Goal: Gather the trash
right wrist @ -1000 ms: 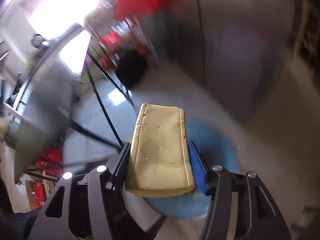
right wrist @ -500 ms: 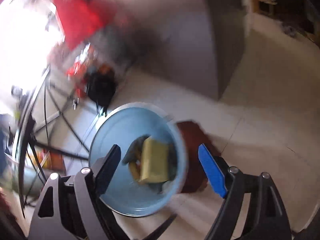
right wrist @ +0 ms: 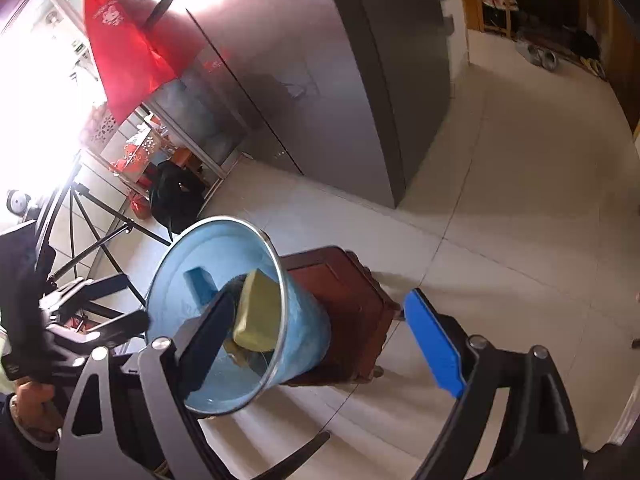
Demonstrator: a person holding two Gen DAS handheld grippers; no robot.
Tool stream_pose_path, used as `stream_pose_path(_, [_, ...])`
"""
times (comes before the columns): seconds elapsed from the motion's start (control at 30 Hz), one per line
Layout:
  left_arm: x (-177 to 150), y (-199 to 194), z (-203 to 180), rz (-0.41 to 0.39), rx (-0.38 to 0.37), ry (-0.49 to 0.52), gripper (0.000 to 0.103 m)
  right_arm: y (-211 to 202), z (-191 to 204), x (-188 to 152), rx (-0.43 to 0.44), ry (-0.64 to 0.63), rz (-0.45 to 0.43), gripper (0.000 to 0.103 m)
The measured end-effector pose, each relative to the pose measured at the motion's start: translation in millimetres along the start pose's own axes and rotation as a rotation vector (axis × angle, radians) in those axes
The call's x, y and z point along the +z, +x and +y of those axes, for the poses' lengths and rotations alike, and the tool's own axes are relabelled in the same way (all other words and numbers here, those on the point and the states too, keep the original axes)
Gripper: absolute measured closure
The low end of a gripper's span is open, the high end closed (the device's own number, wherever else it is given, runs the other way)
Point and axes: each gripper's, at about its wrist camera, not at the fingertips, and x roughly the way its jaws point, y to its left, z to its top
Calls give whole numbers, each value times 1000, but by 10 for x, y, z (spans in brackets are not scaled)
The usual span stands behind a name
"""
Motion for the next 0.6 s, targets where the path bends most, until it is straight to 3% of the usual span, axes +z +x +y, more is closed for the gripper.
stream_pose_path(0.17, [27,-946,263,-187,42,-58,8,-314,625,343,14,-143,-129,6])
stream_pose_path(0.3, [-48,-1801,541,-359,155,-123,8,-675,1283,596,100,-261,-240,3])
stream_pose_path(0.43, [-367,-2738,1120,-524,373,-258,8,-1003,2264,746,243,-406,-333,3])
stream_pose_path(0.6, [-1017,-3515,1900,-558,687,-439,8,-1101,3782,626,474,-618,-336,3])
